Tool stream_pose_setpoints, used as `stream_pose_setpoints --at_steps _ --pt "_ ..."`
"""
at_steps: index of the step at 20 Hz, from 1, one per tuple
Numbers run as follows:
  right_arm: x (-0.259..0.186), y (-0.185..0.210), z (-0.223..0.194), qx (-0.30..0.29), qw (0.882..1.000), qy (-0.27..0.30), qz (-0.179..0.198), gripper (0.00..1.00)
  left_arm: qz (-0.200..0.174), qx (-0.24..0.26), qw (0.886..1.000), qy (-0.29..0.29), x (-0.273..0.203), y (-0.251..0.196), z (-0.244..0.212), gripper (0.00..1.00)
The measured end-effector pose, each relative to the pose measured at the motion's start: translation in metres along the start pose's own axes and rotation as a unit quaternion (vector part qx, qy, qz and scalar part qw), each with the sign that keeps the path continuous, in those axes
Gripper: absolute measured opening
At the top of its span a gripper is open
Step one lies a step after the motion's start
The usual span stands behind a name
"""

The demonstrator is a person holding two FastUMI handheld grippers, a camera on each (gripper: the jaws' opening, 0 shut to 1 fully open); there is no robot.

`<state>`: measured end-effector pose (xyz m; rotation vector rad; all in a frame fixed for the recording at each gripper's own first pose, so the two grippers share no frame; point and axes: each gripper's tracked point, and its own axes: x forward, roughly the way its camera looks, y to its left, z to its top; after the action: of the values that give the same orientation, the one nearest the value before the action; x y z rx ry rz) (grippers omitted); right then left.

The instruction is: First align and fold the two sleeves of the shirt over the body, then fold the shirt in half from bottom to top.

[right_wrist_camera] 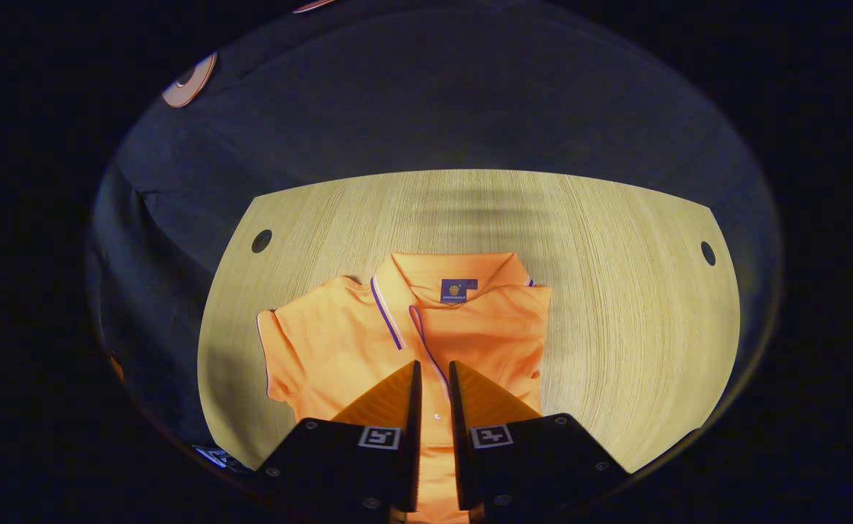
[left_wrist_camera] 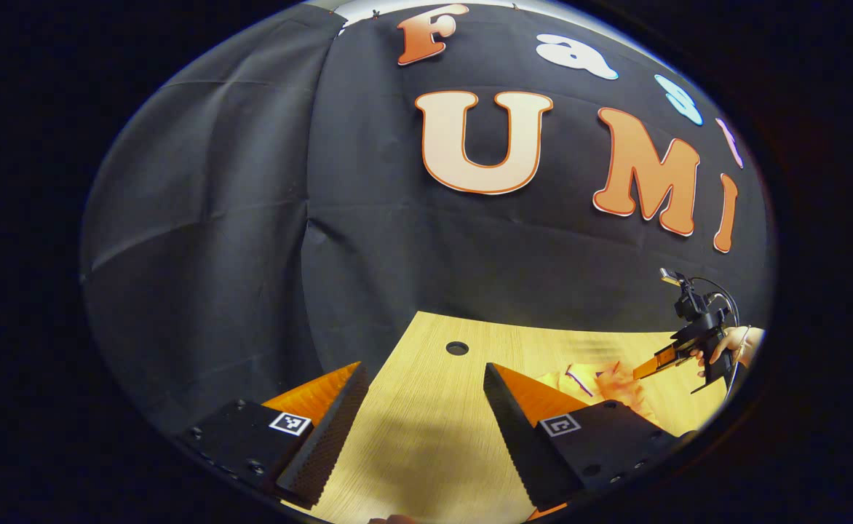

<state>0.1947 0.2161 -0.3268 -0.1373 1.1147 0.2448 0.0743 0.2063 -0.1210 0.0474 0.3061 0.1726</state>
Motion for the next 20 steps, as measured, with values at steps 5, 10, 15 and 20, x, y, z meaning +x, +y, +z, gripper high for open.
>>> stream_pose_setpoints --at_steps 5,10,15,20 --pt "-0.003 0.012 0.006 -0.012 0.999 -0.03 0.005 0.75 -0.015 -0.002 1.0 0.019 0.006 -0.013 -0.011 0.98" --pt "-0.031 -0.01 0.022 -0.022 0.996 -0.084 -0.025 0.98 -0.034 0.011 0.999 0.035 0.016 -0.038 -0.014 1.0" --pt "-0.078 -0.033 0.043 -0.019 0.986 -0.16 -0.043 0.98 -0.064 0.024 0.994 0.081 0.042 -0.074 -0.033 0.98" --pt "-0.13 -0.065 0.055 -0.039 0.97 -0.226 -0.075 0.98 -0.09 0.014 0.983 0.158 0.081 -0.104 -0.073 0.98"
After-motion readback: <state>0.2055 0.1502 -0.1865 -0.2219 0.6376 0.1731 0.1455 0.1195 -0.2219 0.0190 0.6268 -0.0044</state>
